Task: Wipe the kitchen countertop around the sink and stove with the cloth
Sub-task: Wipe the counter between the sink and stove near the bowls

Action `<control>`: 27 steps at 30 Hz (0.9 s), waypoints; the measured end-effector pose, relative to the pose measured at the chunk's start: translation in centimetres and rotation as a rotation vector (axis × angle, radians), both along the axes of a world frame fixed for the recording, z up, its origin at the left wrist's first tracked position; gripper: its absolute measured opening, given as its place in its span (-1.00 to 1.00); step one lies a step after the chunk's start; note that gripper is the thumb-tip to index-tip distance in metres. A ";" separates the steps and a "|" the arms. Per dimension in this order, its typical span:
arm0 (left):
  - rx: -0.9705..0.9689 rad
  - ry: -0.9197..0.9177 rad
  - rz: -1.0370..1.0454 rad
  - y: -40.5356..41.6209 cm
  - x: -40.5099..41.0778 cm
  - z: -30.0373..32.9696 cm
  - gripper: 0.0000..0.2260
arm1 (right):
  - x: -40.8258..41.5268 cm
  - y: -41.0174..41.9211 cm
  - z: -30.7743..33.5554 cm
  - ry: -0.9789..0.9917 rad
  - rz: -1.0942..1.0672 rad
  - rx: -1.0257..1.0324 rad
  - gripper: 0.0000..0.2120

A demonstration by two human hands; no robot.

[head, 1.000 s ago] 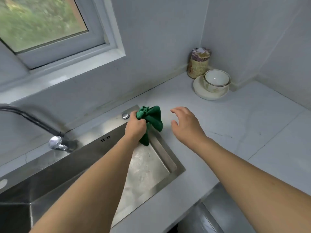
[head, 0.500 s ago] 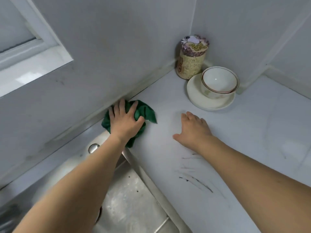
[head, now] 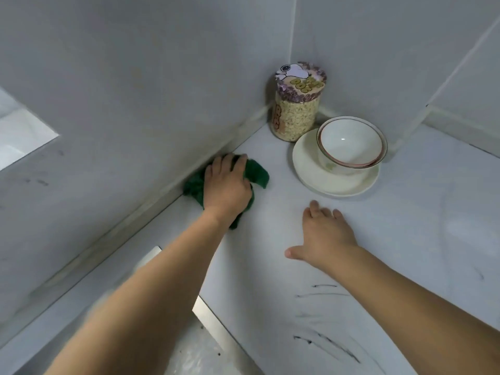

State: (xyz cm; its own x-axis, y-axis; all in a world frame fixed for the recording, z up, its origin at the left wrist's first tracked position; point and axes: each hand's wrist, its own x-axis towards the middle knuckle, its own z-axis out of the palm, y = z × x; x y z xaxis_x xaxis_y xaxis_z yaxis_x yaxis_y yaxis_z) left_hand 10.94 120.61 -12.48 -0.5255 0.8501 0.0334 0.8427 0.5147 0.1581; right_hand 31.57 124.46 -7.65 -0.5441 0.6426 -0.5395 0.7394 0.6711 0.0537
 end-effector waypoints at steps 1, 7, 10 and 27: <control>-0.001 0.000 -0.039 1.5 0.0 0.1 -0.53 | 0.1 0.0 -0.1 0.019 -0.002 -0.008 0.04; 0.037 -0.014 -0.487 1.3 0.7 -0.6 -0.52 | 0.9 0.1 -0.4 0.091 0.015 -0.014 0.03; 0.019 -0.070 -0.856 -2.9 -0.1 -0.6 -0.54 | 1.0 0.4 -0.4 0.093 0.016 -0.013 0.03; 0.029 -0.106 0.083 -10.4 0.9 0.1 -0.48 | 7.6 -4.1 2.3 0.219 -0.075 -0.099 -0.02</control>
